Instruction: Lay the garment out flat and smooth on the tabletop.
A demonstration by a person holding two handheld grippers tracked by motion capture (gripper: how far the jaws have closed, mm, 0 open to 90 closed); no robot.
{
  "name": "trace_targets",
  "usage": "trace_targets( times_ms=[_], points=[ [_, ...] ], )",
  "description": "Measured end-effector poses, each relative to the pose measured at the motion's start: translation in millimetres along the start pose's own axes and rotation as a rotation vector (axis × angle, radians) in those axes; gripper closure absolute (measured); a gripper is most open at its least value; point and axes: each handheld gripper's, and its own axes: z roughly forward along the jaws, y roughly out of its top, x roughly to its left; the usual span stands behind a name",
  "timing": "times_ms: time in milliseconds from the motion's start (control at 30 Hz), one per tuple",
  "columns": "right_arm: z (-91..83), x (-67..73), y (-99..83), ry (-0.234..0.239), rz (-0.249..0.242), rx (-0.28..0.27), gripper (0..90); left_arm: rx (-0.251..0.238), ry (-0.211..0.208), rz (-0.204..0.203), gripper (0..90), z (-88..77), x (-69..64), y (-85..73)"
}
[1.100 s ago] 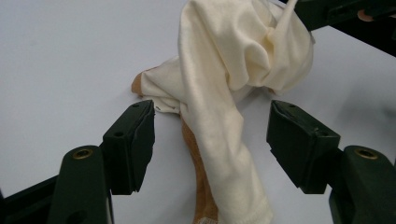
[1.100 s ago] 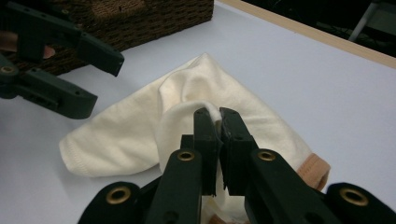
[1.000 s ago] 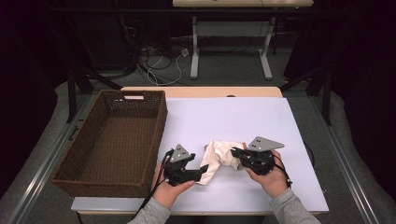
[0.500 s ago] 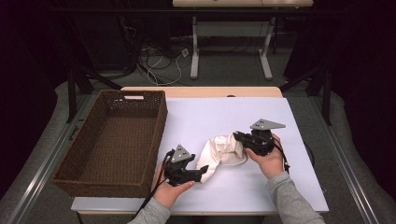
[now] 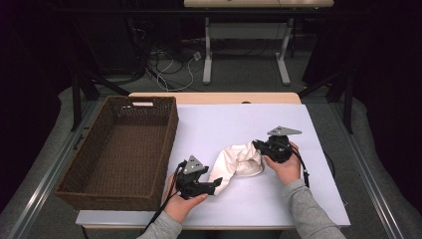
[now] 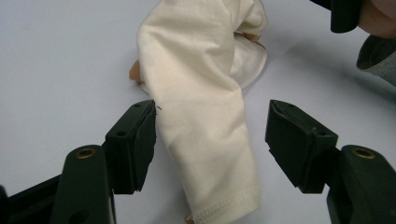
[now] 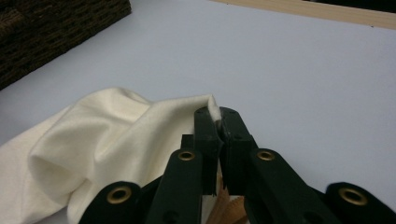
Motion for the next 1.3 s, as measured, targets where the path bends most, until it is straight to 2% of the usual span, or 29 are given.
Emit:
trace_targets(
  times_ms=[400,533,833,1133,1300],
  points=[
    [2.3,-16.3,-9.4,-0.025,0.041,0.027,86.5,0.013,0.012,0.013,33.9,3.1,1.6,-1.9],
    [1.8,-16.1,-10.5,-0.022,0.046,0.024,86.3,0.021,0.019,0.025,33.9,4.2,1.6,-2.7],
    [-9.2,-5.7,-8.3,-0.022,0.002,-0.004,81.5,0.021,0.012,0.034,33.9,2.6,0.8,-1.5],
    [-24.7,10.4,-1.3,-0.050,-0.041,-0.043,67.2,-0.002,0.006,0.028,33.9,0.8,2.6,0.3],
    [-35.6,25.2,-0.5,-0.074,-0.134,-0.084,58.6,-0.026,0.009,0.029,33.9,-1.8,5.0,0.9]
  ],
)
